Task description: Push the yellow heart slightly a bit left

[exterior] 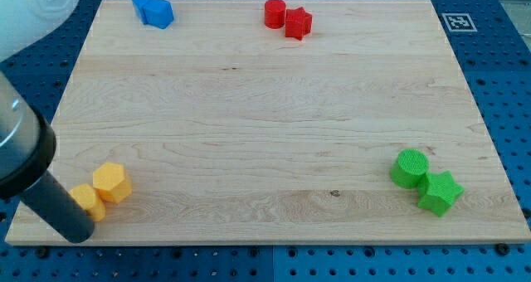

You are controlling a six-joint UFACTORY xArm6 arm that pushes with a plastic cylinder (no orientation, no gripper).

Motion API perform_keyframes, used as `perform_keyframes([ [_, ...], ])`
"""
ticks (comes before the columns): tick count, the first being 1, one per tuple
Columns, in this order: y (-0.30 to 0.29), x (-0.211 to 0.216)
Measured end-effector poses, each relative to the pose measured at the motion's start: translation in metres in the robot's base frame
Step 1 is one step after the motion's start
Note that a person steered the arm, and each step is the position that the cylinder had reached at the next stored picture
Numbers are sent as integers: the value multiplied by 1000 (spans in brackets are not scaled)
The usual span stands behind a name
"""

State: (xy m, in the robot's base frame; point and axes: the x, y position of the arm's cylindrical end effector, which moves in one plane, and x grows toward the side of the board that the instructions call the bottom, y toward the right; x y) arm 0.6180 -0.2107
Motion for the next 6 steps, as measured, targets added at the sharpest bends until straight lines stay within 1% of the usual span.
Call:
perform_keyframes([
  [1,22,-9],
  [3,44,-7],
  [4,32,-3],
  [6,-13,-3],
])
